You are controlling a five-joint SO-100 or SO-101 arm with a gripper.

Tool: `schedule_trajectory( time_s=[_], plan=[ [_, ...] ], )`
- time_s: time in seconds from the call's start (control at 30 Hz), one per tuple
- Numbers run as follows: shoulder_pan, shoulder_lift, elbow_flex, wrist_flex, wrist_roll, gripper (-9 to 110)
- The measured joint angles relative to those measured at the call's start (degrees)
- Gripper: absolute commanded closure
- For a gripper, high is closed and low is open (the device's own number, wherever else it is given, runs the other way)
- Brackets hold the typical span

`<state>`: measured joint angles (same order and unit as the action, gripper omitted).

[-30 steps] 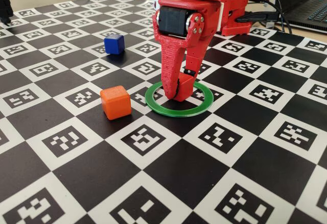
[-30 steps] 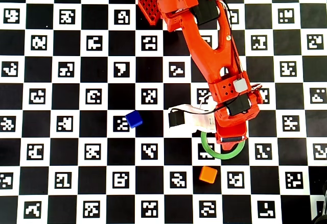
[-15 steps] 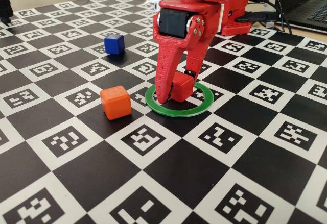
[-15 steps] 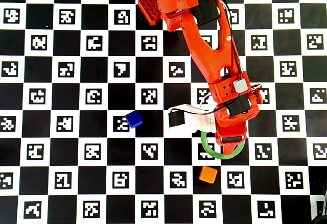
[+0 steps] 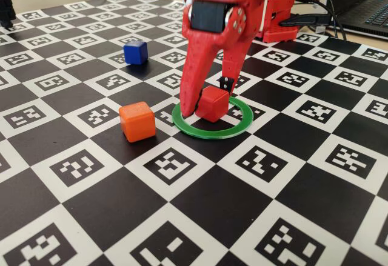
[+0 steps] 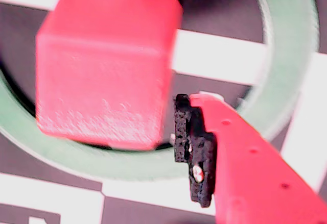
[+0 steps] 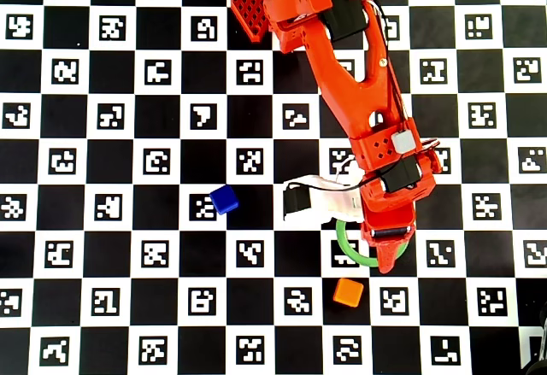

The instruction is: Grab the red cube then put it in the green circle then put the blue cube on top and finally the orange cube on top

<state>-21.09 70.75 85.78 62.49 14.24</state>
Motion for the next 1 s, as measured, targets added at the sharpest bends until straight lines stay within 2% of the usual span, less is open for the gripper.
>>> schedule_trajectory(
  time_s=[0.27, 0.5, 0.7, 1.0],
  plan=[
    [3.87, 5.36, -6.06, 10.11, -3.52, 58],
    [11.25, 12.04, -7.56, 16.26, -4.04, 58],
    [17.40, 20.21, -5.71, 18.11, 0.26, 58],
    [22.85, 27.16, -2.37, 22.41, 14.15, 58]
  ],
)
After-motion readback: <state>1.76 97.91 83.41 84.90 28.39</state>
